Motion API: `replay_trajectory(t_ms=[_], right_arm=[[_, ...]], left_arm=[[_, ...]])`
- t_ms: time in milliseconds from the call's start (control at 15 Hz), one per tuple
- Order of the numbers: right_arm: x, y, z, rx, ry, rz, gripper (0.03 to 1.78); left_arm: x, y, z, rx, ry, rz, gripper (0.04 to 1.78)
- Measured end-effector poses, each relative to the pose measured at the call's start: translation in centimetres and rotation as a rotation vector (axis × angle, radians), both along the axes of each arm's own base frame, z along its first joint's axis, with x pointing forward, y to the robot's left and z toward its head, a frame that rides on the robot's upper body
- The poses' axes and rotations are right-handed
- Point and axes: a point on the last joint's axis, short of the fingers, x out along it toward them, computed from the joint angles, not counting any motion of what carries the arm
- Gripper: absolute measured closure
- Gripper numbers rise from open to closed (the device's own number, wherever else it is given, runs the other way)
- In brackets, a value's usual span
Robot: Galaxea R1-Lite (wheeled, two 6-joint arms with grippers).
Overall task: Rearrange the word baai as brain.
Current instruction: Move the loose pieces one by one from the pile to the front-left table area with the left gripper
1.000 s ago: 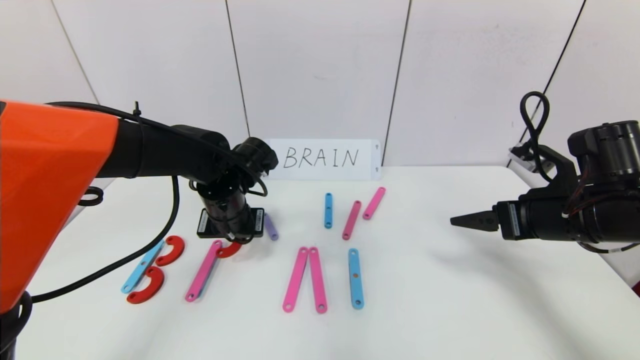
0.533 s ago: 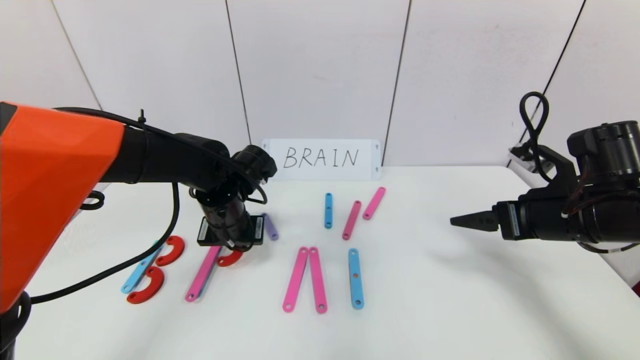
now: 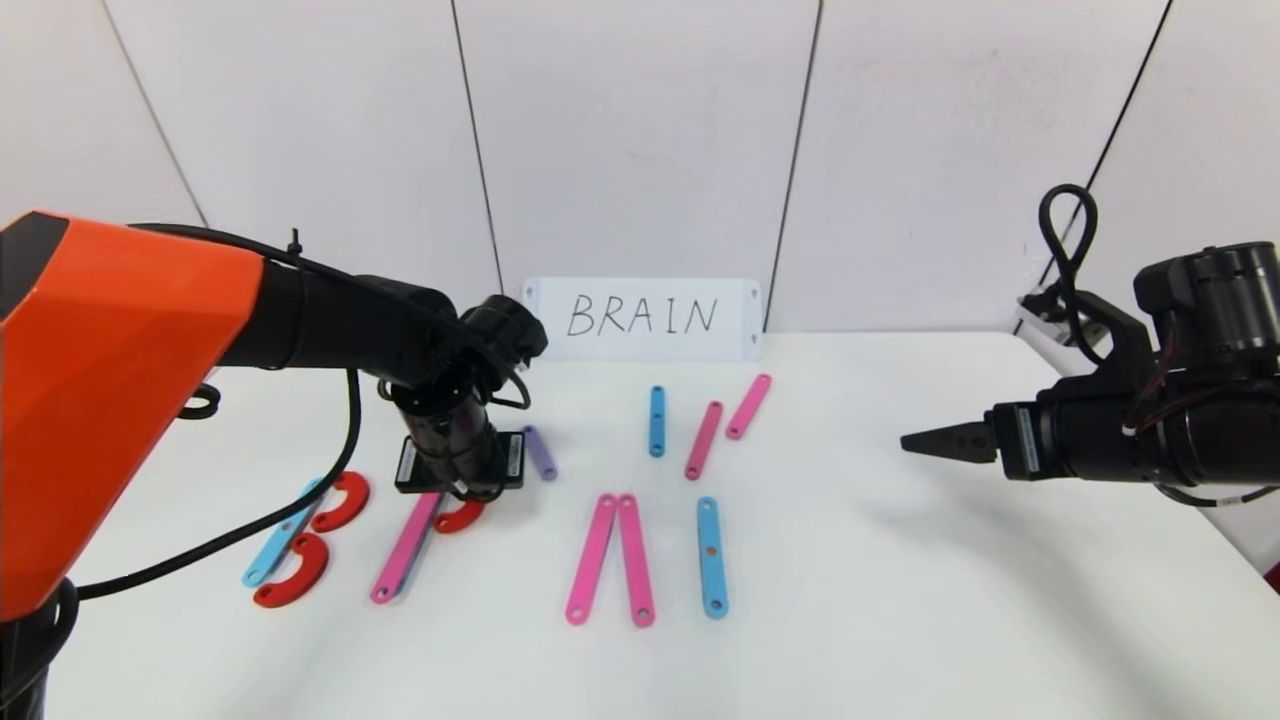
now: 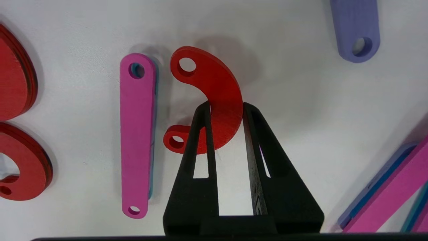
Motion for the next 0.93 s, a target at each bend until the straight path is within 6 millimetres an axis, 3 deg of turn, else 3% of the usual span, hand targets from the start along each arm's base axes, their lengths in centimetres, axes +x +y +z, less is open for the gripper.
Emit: replay_trajectory(t_ms=[533, 733, 933], right_arm=[[0.0, 0.01, -0.01, 0.0, 0.001, 0.0, 0.08], [-0.02, 0.0, -0.04, 0.0, 0.002, 0.001, 0.08], [-0.02, 0.0, -0.05, 0.0, 0.003, 0.001, 0.08]], left_arm=[[0.57, 0.25, -0.35, -0.002, -0.006, 0.009, 1.46], [0.58, 0.24, -0.39, -0.002, -0.005, 0.008, 1.17], [0.53, 0.22, -0.44, 0.0, -0.002, 0.007, 0.65]])
